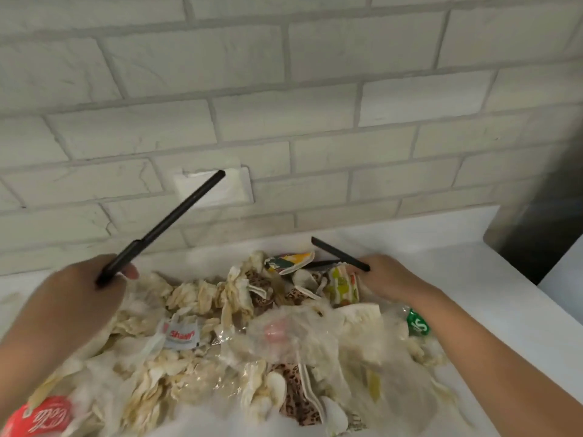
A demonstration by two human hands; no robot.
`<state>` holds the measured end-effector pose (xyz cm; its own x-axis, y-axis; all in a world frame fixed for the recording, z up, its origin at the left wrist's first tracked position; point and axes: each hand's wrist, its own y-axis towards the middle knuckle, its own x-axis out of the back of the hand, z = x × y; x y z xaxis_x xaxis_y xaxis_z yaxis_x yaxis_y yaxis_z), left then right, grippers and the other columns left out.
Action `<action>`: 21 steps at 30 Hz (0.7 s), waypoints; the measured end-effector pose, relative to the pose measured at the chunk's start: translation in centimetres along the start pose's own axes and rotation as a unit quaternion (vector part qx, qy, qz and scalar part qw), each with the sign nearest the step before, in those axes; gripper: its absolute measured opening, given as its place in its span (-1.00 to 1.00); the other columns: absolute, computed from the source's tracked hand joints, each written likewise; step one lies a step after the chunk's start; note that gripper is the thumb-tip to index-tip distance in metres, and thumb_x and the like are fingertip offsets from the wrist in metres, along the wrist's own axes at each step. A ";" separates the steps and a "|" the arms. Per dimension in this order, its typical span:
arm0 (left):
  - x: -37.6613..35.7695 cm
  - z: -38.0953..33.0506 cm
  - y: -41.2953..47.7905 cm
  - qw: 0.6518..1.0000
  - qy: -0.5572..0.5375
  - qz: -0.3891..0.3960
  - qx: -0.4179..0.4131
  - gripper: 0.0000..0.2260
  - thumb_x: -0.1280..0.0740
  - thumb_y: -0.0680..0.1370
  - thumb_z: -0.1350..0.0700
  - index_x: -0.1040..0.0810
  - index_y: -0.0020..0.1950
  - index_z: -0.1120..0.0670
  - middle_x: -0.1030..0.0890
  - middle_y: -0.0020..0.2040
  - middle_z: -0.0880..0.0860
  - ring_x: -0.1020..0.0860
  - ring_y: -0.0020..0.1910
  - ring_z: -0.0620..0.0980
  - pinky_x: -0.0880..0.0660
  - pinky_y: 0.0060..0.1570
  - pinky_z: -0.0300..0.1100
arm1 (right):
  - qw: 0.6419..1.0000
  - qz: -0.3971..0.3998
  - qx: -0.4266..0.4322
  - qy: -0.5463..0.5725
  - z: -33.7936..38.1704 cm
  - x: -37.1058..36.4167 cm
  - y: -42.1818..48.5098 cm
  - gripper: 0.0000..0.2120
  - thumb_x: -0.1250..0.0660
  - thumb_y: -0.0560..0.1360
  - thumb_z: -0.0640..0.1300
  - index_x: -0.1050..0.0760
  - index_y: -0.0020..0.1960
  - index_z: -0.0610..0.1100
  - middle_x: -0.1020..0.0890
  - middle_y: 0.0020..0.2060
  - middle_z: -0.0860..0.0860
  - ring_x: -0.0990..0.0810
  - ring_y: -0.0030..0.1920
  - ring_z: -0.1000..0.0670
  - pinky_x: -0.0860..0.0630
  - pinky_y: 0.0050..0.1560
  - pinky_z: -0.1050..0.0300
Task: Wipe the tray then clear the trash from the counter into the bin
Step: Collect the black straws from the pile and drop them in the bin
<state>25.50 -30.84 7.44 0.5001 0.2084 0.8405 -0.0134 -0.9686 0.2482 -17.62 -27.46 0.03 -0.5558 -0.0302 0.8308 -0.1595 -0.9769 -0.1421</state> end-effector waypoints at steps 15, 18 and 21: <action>-3.3 -5.5 -1.6 0.988 -0.073 0.100 0.087 -0.86 -0.29 0.54 -0.04 -0.58 -0.18 -0.08 -0.41 -0.57 0.06 -0.38 -0.54 0.03 -0.28 -0.40 -0.18 | 0.991 0.002 0.047 -0.124 -5.1 1.4 5.3 -0.74 -0.37 0.46 -0.13 -0.58 0.15 -0.04 -0.65 0.03 -0.06 -0.59 0.02 -0.09 -0.40 -0.07 0.17; -3.6 -5.6 -2.9 0.983 -0.112 0.104 0.105 -0.85 -0.23 0.59 0.07 -0.58 -0.04 -0.12 -0.51 -0.44 0.10 -0.46 -0.44 0.07 -0.33 -0.35 -0.13 | 0.988 0.011 0.055 -0.145 -5.0 1.7 4.9 -0.67 -0.37 0.45 -0.12 -0.52 0.20 -0.01 -0.62 0.10 -0.04 -0.57 0.03 -0.06 -0.38 -0.09 0.18; -4.4 -6.1 -4.4 0.982 -0.124 0.115 0.084 -0.79 -0.19 0.61 0.11 -0.54 0.00 -0.18 -0.60 -0.23 0.08 -0.51 -0.36 0.03 -0.42 -0.34 -0.13 | 0.977 0.010 0.064 -0.201 -3.9 3.0 3.9 -0.55 -0.38 0.43 -0.07 -0.44 0.31 0.00 -0.60 0.14 -0.05 -0.55 0.07 -0.09 -0.40 -0.05 0.14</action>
<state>18.06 -26.69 5.59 0.6964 -0.0377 0.7166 -0.0184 -0.9992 -0.0347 -23.08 -30.55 -0.07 -0.1882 -0.1046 0.9766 -0.0337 -0.9930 -0.1128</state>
